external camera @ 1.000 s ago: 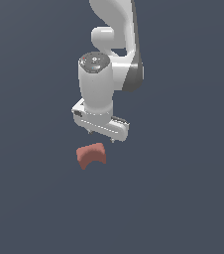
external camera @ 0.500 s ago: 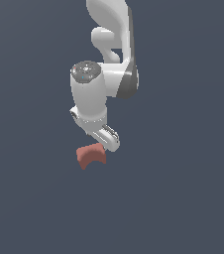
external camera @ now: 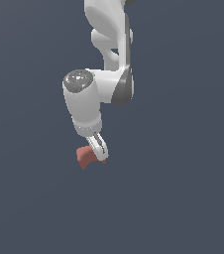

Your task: Pick up the object and move it to a goal position.

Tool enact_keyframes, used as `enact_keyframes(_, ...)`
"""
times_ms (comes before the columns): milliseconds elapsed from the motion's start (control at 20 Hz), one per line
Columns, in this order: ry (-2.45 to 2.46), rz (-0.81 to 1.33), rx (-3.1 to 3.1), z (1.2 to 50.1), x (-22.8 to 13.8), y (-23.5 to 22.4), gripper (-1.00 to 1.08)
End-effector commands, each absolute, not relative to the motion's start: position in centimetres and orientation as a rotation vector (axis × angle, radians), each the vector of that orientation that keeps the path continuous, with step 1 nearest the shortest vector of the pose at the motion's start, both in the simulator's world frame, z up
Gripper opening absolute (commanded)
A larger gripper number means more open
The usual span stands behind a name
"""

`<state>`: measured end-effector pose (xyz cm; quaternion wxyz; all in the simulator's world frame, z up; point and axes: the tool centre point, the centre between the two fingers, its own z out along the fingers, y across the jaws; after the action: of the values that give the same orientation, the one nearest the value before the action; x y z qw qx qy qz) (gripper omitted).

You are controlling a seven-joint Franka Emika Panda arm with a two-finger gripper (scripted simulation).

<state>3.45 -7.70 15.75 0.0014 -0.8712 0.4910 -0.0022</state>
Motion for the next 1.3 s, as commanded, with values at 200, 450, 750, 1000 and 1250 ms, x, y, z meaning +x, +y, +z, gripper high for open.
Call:
enact_keyframes(200,1.738,-0.002,-2.615,15.0,3.9,-8.6,1.0)
enact_keyframes(450,1.823,-0.001,-2.558,14.7,4.1,-9.0,1.0)
enact_keyframes(750,1.859,0.0,-2.533,14.6,4.2,-9.1,1.0)
enact_keyframes(1000,1.853,0.0,-2.537,14.0,4.1,-9.1,1.0)
enact_keyframes(1250,1.857,0.0,-2.534,11.5,4.0,-9.1,1.0)
